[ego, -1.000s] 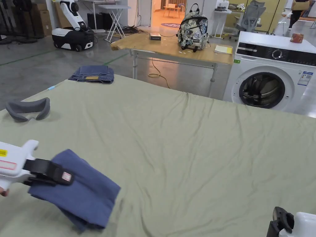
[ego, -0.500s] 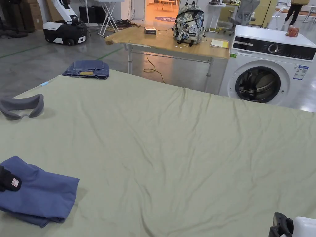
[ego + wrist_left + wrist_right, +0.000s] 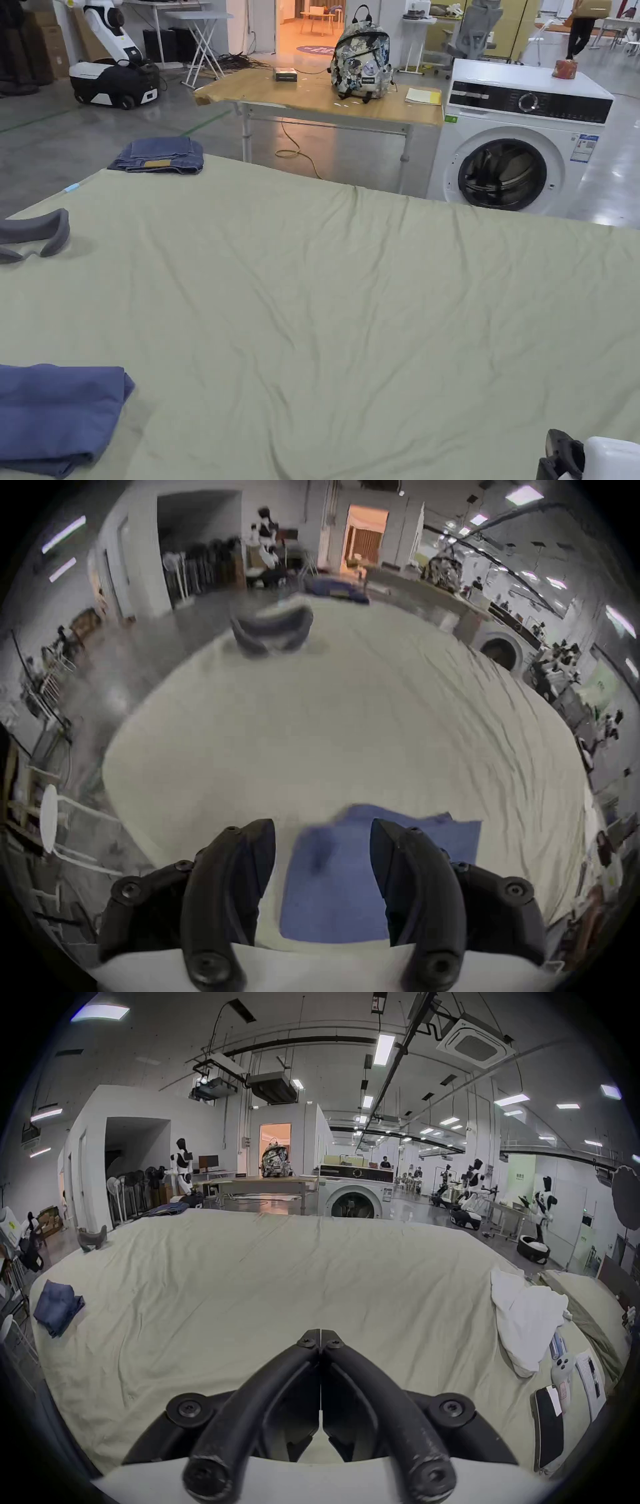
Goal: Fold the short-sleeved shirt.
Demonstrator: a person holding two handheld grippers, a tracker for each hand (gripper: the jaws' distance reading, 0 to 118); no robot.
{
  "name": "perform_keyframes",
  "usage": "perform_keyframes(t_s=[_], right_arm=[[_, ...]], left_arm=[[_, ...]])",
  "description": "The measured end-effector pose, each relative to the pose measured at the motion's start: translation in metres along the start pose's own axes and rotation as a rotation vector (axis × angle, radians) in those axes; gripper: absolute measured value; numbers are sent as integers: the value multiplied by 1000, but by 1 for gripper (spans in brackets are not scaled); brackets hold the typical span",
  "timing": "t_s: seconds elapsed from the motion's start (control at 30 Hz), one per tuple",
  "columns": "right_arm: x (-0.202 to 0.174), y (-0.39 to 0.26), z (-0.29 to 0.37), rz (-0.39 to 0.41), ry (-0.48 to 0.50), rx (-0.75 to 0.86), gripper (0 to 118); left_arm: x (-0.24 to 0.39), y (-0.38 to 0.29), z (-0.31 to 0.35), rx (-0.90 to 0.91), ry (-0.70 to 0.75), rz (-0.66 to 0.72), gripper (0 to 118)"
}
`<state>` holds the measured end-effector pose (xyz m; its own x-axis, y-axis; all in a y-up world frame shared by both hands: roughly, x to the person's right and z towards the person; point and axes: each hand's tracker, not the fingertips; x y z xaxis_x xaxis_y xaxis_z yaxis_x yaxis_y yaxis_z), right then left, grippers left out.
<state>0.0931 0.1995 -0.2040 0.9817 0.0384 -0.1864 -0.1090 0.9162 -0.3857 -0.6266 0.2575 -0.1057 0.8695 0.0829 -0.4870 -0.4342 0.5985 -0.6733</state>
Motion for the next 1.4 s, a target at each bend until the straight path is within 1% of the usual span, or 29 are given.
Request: perform_keyframes(t_s=[0.07, 0.1, 0.17, 0.2, 0.23, 0.27, 0.3, 0.33, 0.4, 0.47, 0.5, 0.57, 0.6, 0.67, 0.77, 0.83, 0.9, 0.93, 0.97, 1.03, 1.1, 1.17, 1.4], right_arm=[[1, 0, 1, -3, -1, 4, 0], [1, 0, 1, -7, -1, 7, 0], [3, 0, 1, -16, -1, 13, 0], [4, 0, 1, -20, -3, 15, 0], [4, 0, 1, -24, -4, 14, 0], [6, 0, 1, -28, -6, 14, 0], [6, 0, 1, -34, -10, 17, 0], [7, 1, 1, -38, -12, 20, 0], [9, 2, 1, -42, -16, 22, 0], [9, 3, 1, -46, -20, 28, 0], [10, 5, 1, -47, -21, 32, 0], [11, 8, 0, -48, -25, 43, 0], [11, 9, 0, -48, -27, 51, 0], [12, 13, -1, -52, -36, 70, 0], [13, 19, -2, -69, -51, 100, 0], [13, 24, -2, -80, -53, 116, 0], [12, 30, -1, -82, -56, 138, 0], [12, 32, 0, -78, -62, 148, 0], [11, 35, 0, -74, -67, 162, 0], [10, 40, 2, -71, -71, 191, 0], [10, 44, 2, -67, -78, 206, 0], [10, 45, 2, -69, -83, 222, 0], [15, 44, 2, -63, -106, 247, 0]], left_arm=[[13, -7, -1, 12, -31, -8, 57], [49, -29, 13, 29, -45, -15, 57], [72, -45, 10, 56, -63, -35, 56], [84, -53, 7, 90, -92, -44, 51], [55, -40, -18, 100, -108, -55, 42], [67, -47, -21, 123, -131, -66, 27], [79, -54, -24, 123, -160, -87, 20], [91, -60, -26, 121, -180, -96, 19], [123, -77, -29, 156, -221, -109, 6], [152, -89, -29, 215, -249, -124, 3], [163, -89, -32, 234, -253, -158, 2], [193, -99, -28, 351, -202, -225, 1], [208, -102, -26, 369, -194, -254, 1], [251, -116, -11, 417, -194, -249, 1], [292, -126, -4, 524, -189, -294, 1], [316, -131, 2, 565, -221, -260, 1], [346, -141, 16, 622, -191, -247, 1], [355, -142, 19, 657, -188, -244, 1], [362, -145, 22, 690, -216, -242, 1], [380, -145, 27, 716, -203, -233, 1], [389, -146, 29, 720, -232, -230, 1], [399, -146, 32, 728, -226, -226, 1], [405, -151, 34, 746, -234, -259, 1]])
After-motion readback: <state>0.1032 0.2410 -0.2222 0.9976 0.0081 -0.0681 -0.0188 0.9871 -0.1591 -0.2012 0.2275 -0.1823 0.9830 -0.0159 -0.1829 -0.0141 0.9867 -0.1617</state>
